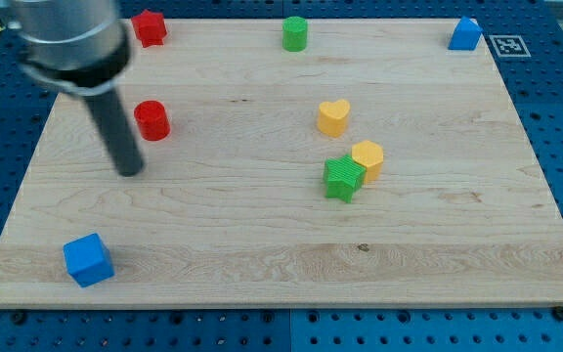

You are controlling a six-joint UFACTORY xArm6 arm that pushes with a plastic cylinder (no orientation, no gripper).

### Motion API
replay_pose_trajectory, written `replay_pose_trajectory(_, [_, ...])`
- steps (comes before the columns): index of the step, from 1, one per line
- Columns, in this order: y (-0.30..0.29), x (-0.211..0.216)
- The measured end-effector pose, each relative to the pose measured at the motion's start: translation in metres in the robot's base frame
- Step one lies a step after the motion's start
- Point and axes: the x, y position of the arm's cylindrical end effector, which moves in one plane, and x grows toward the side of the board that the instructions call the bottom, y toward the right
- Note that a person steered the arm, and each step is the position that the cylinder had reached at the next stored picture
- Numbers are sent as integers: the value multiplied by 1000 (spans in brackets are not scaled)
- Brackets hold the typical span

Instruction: Push the cube diagonally below to the heart

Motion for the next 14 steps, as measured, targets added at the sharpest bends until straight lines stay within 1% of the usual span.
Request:
replay_pose_trajectory(1, [-54,21])
replay_pose_trajectory(2, [-61,68])
replay_pose_trajectory(3, [-48,111])
replay_pose_trajectory(4, [-48,114])
replay_pose_trajectory(5, [-29,133])
replay_pose_trajectory(6, [-3,140])
replay_pose_trajectory(8, [12,105])
replay_pose_trajectory(9, [28,104])
replay_pose_trajectory(10, [53,101])
replay_pose_trajectory(12, [110,81])
replay_pose_trajectory(13, [145,66])
replay_pose_trajectory(14, [171,37])
